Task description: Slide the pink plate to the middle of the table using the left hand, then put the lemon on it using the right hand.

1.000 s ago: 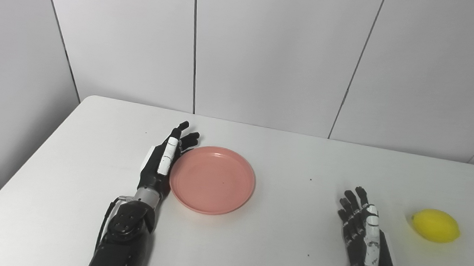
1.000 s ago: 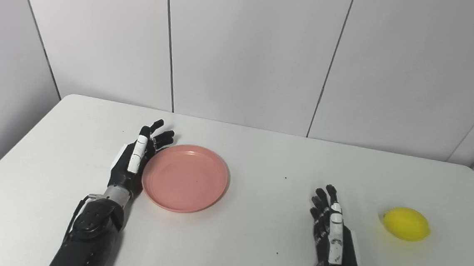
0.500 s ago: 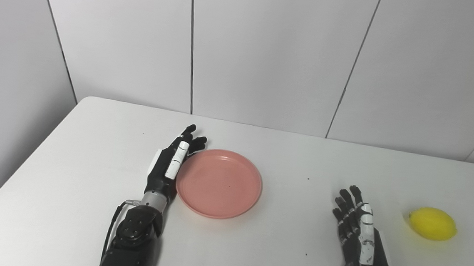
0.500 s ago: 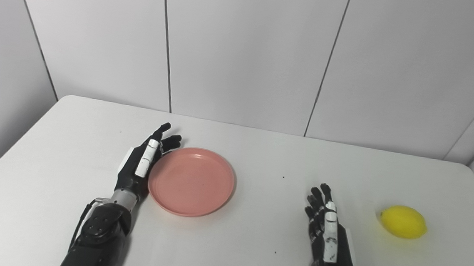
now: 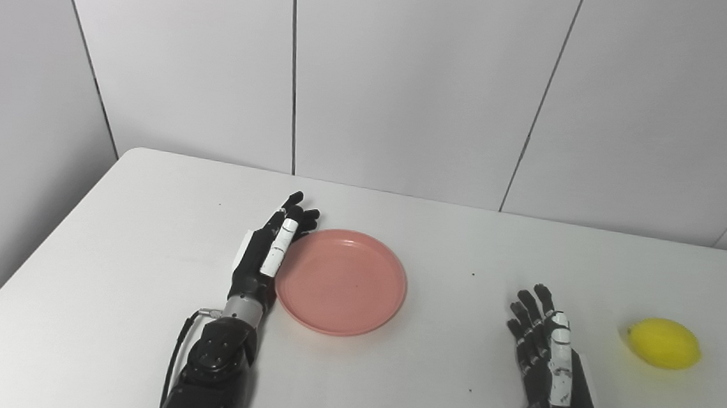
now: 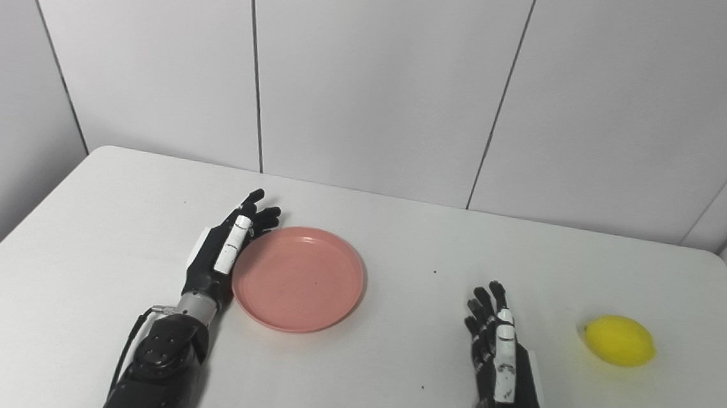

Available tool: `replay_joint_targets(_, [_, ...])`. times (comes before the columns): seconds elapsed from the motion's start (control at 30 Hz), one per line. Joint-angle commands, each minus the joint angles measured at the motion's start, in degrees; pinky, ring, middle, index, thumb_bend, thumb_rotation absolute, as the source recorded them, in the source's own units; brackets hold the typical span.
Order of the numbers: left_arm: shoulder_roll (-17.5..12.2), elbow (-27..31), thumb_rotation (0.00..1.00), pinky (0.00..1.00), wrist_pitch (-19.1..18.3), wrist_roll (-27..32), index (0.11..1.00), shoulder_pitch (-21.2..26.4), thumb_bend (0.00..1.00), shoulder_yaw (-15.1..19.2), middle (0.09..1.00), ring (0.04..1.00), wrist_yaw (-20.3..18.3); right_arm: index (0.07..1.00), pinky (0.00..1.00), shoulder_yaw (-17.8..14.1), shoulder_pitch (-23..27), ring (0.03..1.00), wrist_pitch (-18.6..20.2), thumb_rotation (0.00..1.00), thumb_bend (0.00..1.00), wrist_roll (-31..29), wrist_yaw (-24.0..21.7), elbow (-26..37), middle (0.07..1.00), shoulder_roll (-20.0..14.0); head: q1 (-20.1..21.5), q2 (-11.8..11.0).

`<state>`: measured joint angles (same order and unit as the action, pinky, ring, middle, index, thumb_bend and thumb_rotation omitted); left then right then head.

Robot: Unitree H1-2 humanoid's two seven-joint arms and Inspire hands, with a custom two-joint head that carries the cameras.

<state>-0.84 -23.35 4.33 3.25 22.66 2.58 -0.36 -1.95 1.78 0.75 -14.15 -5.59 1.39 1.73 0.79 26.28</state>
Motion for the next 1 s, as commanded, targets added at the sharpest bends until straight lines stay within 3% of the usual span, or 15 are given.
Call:
replay_joint_targets(0.0, [2.4,-0.9,0.87,0.85,-1.4,-1.0,0.897,-2.5,0.72,-1.7,0.807,0.837,0.4,0.969,0.98,0.8,-2.3,0.95,1.1,0.95,0.68,0.0,0.0,-2.2,0.94,1.3,-0.1,0.1])
replay_joint_targets(0.27, [3.8,-0.7,0.9,0.9,0.2,-1.9,0.94,-3.3,0.74,-2.4,0.879,0.876,1.6,0.968,0.98,1.0,-2.4,0.95,1.3,0.95,0.69,0.1,0.1,-2.0,0.942,1.4,0.3,0.3])
replay_joint_targets(0.5, [4.1,-0.2,0.9,0.9,-0.4,-1.9,0.938,-3.3,0.75,-2.9,0.875,0.872,1.1,0.969,0.98,1.1,-2.2,0.95,1.0,0.95,0.68,0.2,0.1,-2.2,0.945,1.5,0.4,0.2])
replay_joint_targets(0.73, [4.4,0.8,0.88,0.83,-0.2,-2.3,0.923,-3.2,0.7,-3.7,0.861,0.853,1.1,0.969,0.98,1.1,-2.2,0.949,1.2,0.95,0.68,0.1,0.2,-2.3,0.944,1.7,0.6,0.3])
replay_joint_targets(0.97, [4.7,0.5,0.89,0.92,0.4,-3.0,0.926,-2.9,0.68,-4.3,0.844,0.847,1.6,0.967,0.98,1.2,-2.1,0.951,1.2,0.95,0.67,0.0,0.2,-2.3,0.943,1.8,0.7,0.4])
